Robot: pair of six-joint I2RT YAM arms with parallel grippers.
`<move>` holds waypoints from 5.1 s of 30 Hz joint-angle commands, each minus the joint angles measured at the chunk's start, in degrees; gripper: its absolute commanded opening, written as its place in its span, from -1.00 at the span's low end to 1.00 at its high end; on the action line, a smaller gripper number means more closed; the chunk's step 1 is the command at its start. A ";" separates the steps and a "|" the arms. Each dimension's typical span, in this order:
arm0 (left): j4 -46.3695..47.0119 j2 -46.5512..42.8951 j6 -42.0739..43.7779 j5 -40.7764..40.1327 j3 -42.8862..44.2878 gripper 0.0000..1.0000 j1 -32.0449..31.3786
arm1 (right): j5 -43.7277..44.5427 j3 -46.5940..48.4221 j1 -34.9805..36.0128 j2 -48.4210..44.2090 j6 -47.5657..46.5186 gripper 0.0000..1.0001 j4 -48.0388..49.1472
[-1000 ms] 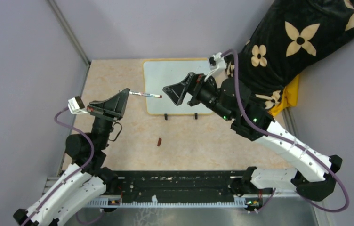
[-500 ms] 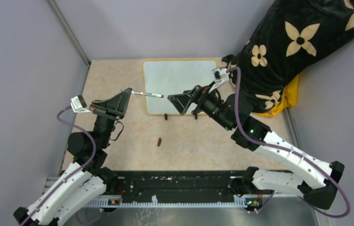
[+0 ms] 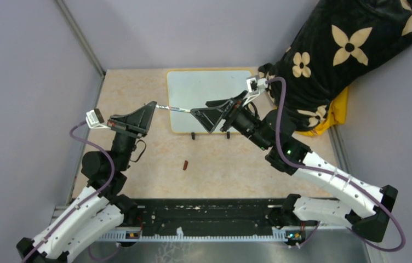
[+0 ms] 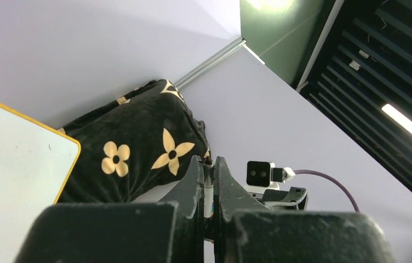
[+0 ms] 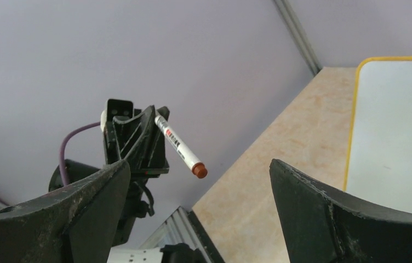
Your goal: Write a sentence on the whiteboard
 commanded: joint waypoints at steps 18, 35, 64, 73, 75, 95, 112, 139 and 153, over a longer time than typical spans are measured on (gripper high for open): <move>7.78 2.96 -7.45 0.83 1.60 -1.00 -0.12 | -9.10 -3.04 1.87 7.86 9.60 0.51 28.44; 7.60 3.94 -9.16 1.77 0.93 -1.00 -0.05 | -12.30 -0.44 1.94 11.65 10.96 -0.15 29.93; 5.99 3.94 -9.86 3.57 -0.03 -1.00 -0.05 | -10.17 0.25 1.95 12.81 10.77 -0.36 29.31; 5.02 3.54 -10.34 2.95 -0.46 -1.00 -0.07 | -9.57 0.04 1.95 12.99 10.96 -0.26 29.48; 4.13 3.25 -10.53 2.32 -0.26 -1.00 -0.05 | -9.54 0.01 1.95 13.06 10.95 -0.31 29.48; -3.11 1.84 -11.81 -1.39 0.55 -1.00 -0.05 | -10.29 0.50 2.03 14.00 11.38 -0.47 29.48; -3.02 1.98 -11.63 -1.25 0.69 -1.00 -0.07 | -11.07 1.32 2.06 14.51 11.30 -0.73 27.56; -3.37 0.90 -11.78 -1.42 -0.91 -1.00 -0.07 | -9.39 -0.43 2.04 13.64 10.73 -1.00 28.90; -4.16 0.25 -11.99 -1.34 -2.19 -1.00 -0.10 | -9.40 -0.53 2.01 13.67 9.72 -1.00 29.17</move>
